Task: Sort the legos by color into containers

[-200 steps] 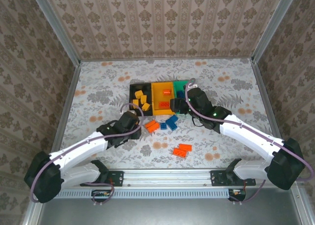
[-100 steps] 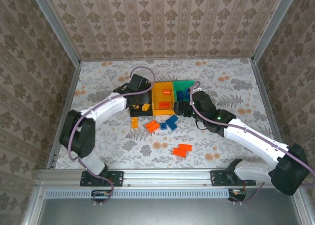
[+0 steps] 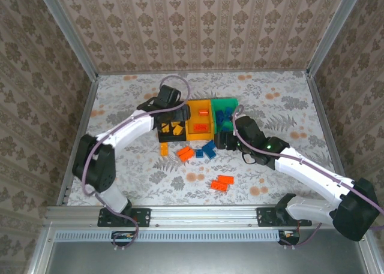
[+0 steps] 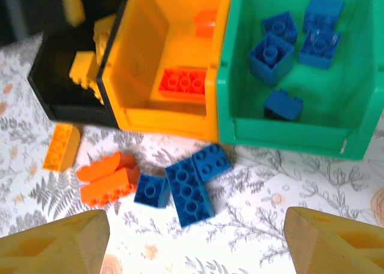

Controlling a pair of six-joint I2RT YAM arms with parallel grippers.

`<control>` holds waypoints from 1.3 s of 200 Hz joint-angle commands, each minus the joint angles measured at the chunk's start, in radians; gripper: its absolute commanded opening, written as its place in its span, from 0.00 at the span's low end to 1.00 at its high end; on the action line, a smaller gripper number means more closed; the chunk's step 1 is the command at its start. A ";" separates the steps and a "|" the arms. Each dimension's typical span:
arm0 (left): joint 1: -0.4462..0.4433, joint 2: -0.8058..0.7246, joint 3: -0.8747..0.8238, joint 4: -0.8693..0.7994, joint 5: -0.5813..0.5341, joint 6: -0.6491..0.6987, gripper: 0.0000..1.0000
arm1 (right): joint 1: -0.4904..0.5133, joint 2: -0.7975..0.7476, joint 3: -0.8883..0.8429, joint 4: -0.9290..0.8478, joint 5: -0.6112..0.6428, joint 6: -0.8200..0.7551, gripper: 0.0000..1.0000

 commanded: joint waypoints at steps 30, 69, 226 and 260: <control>-0.168 -0.284 -0.204 0.029 0.038 -0.021 1.00 | 0.003 0.009 -0.106 -0.122 -0.116 0.015 0.78; -0.263 -0.428 -0.418 0.096 0.014 -0.101 1.00 | 0.048 0.062 -0.161 -0.079 -0.128 0.030 0.79; -0.274 -0.705 -0.714 0.046 -0.073 -0.255 1.00 | 0.121 0.570 0.133 0.056 0.070 -0.170 0.60; -0.271 -0.711 -0.715 0.033 -0.076 -0.258 1.00 | 0.122 0.599 0.150 0.062 0.055 -0.183 0.51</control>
